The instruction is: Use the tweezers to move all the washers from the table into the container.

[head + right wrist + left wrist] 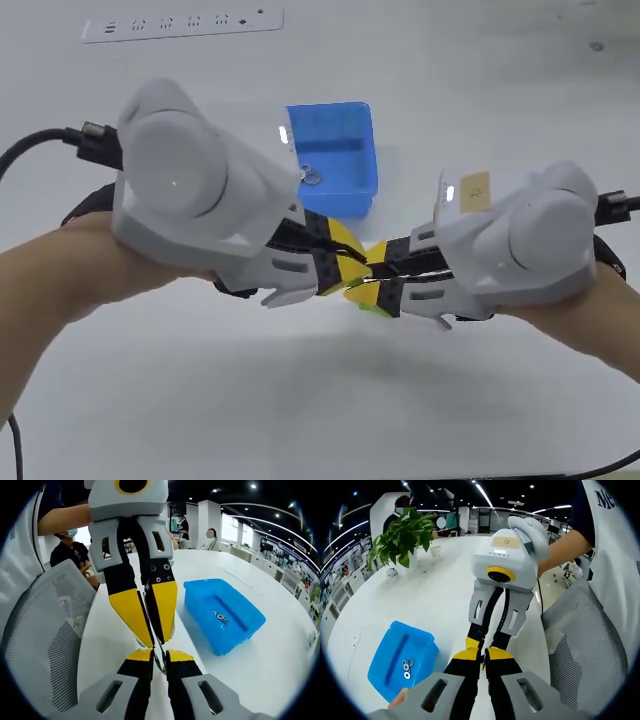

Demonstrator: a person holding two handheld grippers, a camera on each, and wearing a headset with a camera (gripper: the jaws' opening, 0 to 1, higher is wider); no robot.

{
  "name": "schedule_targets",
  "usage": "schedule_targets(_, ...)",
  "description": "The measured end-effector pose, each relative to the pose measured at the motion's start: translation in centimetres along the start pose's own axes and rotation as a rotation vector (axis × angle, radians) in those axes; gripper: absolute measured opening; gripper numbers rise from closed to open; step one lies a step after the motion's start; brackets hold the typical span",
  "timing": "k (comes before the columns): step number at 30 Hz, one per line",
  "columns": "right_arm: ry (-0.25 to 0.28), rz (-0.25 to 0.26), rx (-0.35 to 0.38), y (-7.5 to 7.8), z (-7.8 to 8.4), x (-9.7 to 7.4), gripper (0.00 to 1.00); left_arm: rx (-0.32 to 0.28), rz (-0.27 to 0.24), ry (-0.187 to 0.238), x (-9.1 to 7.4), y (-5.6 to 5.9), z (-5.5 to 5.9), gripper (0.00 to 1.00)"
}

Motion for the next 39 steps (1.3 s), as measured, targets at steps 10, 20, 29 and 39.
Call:
schedule_targets(10,-0.004,-0.010,-0.014,-0.5,-0.4,0.0,0.10,-0.004,0.007,-0.003,-0.3,0.4,-0.4,0.08)
schedule_targets(20,0.016,-0.008,-0.061,-0.2,-3.4,0.6,0.10,0.022,-0.035,0.013,-2.9,-0.2,-1.9,0.07)
schedule_targets(29,0.053,0.005,-0.127,0.9,-7.2,1.0,0.10,0.078,-0.065,0.036,-5.7,-1.7,-4.2,0.07)
schedule_targets(39,0.095,0.046,-0.141,2.4,-9.4,1.4,0.10,0.124,-0.086,0.049,-7.1,-3.4,-5.5,0.07)
Point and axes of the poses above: the centre of the closed fingertips' face, and the gripper's own axes: x roughly forward along the fingers, y roughly to its right, z roughly out of its underside, the point moved 3 cm from there along -x, roughly backward along the fingers, and after that the axes turned 14 degrees about y, right-handed, at the moved point
